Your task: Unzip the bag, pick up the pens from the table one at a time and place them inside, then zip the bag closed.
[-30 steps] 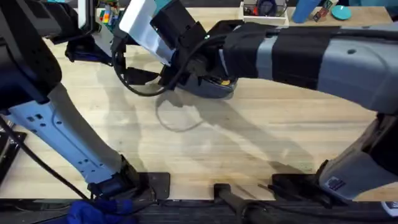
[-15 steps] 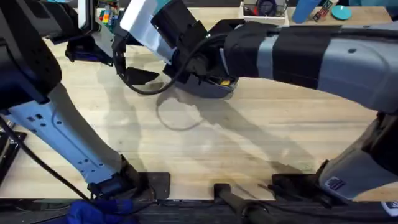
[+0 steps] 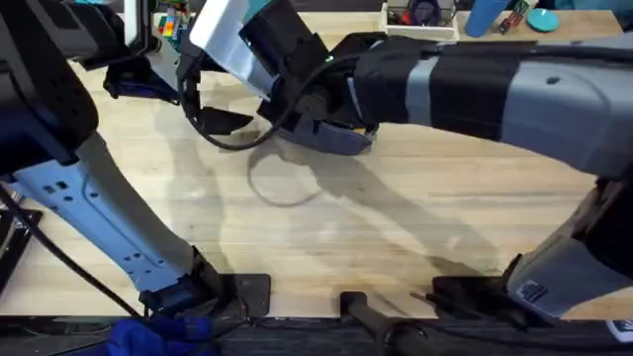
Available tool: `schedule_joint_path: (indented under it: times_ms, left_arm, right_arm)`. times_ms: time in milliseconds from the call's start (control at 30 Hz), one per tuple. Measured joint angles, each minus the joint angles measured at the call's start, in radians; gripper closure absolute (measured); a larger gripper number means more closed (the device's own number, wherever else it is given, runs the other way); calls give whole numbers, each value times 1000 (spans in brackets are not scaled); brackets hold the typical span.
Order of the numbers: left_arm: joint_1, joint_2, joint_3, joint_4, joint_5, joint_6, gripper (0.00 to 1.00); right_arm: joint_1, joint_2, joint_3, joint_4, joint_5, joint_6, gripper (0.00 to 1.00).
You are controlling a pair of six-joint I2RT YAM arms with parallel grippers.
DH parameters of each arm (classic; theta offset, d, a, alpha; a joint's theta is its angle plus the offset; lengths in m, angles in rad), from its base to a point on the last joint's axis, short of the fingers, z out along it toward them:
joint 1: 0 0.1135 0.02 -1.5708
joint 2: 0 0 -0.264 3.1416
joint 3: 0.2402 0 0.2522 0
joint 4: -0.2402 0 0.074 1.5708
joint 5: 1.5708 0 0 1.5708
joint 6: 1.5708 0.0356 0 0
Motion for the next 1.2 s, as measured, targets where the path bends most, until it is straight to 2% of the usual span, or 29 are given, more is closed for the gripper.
schedule_joint_path:
  times_ms: [500, 967, 1200]
  left_arm:
    - [-4, 0, 0, 3, 0, 0, 5]
    - [-90, 0, 0, 3, 0, 0, 5]
    - [-94, 0, 0, 10, 0, 0, 5]
  right_arm:
    - [1, 0, 0, 11, 32, 0, 971]
    - [2, -2, 0, 10, 44, 0, 971]
    - [2, -3, 0, 10, 47, 0, 970]
